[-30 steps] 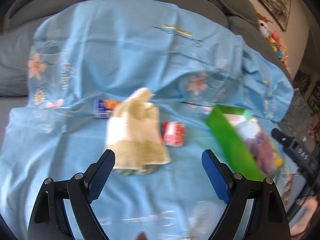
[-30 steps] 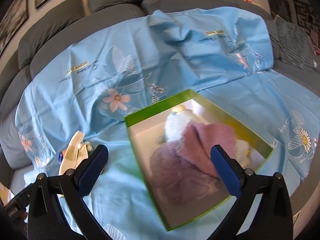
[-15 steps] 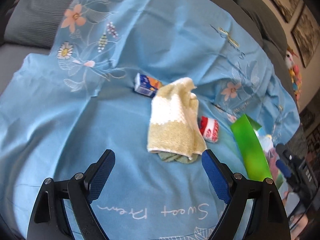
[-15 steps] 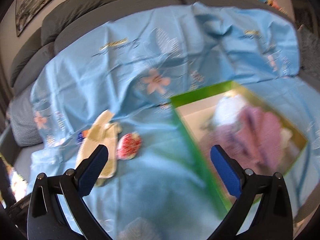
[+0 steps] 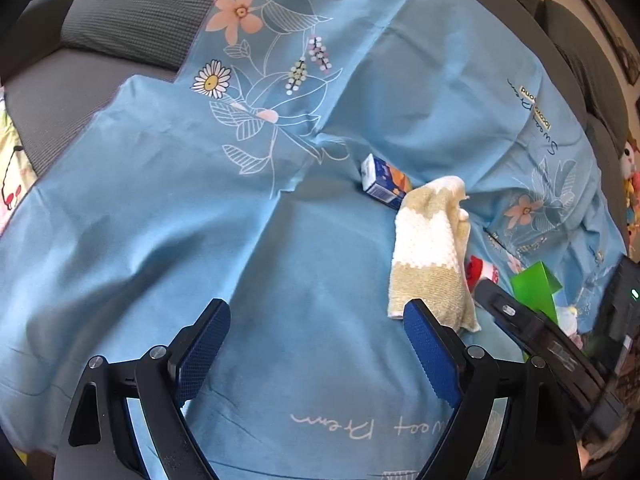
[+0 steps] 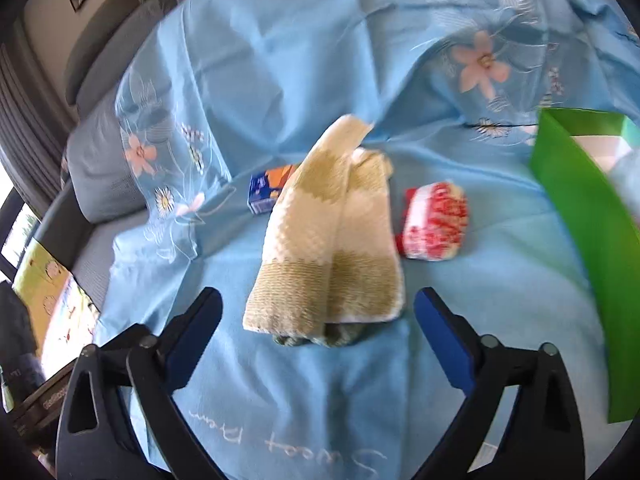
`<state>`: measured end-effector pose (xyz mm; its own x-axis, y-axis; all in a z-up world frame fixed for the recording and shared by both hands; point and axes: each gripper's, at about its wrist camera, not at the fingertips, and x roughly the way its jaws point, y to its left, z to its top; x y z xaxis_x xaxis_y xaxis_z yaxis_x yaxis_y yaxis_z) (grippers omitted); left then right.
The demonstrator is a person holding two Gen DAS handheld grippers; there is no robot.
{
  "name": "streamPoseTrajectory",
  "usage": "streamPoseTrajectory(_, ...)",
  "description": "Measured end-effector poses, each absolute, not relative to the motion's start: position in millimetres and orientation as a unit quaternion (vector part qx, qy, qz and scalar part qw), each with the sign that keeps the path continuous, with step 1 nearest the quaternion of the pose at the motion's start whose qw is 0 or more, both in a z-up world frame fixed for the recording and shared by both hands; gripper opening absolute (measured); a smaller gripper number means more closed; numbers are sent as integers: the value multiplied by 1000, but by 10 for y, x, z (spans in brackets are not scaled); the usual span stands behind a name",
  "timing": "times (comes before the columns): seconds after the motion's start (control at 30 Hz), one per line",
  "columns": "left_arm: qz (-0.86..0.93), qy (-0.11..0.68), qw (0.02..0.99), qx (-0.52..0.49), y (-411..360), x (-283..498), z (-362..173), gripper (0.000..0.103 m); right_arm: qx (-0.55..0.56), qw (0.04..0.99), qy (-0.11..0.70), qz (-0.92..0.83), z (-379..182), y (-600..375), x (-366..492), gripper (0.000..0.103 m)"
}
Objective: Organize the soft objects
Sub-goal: 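Move the right gripper to the beige-and-white towel, then grasp the beige-and-white towel with the right gripper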
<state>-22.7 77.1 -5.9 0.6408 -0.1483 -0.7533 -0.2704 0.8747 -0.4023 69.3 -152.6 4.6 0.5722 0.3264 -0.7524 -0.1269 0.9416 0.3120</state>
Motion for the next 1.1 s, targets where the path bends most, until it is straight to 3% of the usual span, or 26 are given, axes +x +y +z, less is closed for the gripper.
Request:
streamPoseTrajectory(0.13,34,428,869,-248,816,-229,-63,89,95,865,477,122,-174,-1295,930,72)
streamPoseTrajectory(0.17,36,427,869,-248,828,-231,-60,89,94,862,483,123,-229,-1266,965,60)
streamPoseTrajectory(0.2,37,427,868,-249,842,-222,-58,89,86,861,488,118,-282,-1241,993,36)
streamPoseTrajectory(0.23,39,427,868,-250,855,-220,-58,89,78,861,490,111,-300,-1239,1008,22)
streamPoseTrajectory(0.27,39,427,867,-253,872,-217,-59,89,83,864,485,108,-303,-1264,996,17)
streamPoseTrajectory(0.5,39,429,858,-281,969,-233,-68,89,120,897,400,147,314,-1445,706,13)
streamPoseTrajectory(0.67,35,435,854,-281,948,-234,-82,89,100,908,371,166,846,-1452,554,17)
streamPoseTrajectory(0.83,31,443,852,-277,908,-244,-110,89,92,906,390,139,831,-1555,498,18)
streamPoseTrajectory(0.9,32,447,851,-275,898,-244,-124,89,111,893,418,127,692,-1624,532,29)
streamPoseTrajectory(0.97,32,448,850,-275,891,-240,-133,89,123,880,440,126,524,-1658,563,31)
streamPoseTrajectory(1.07,27,452,849,-273,870,-233,-145,89,102,877,456,115,350,-1628,554,24)
streamPoseTrajectory(1.1,26,454,848,-272,862,-231,-146,89,98,878,454,115,311,-1620,553,5)
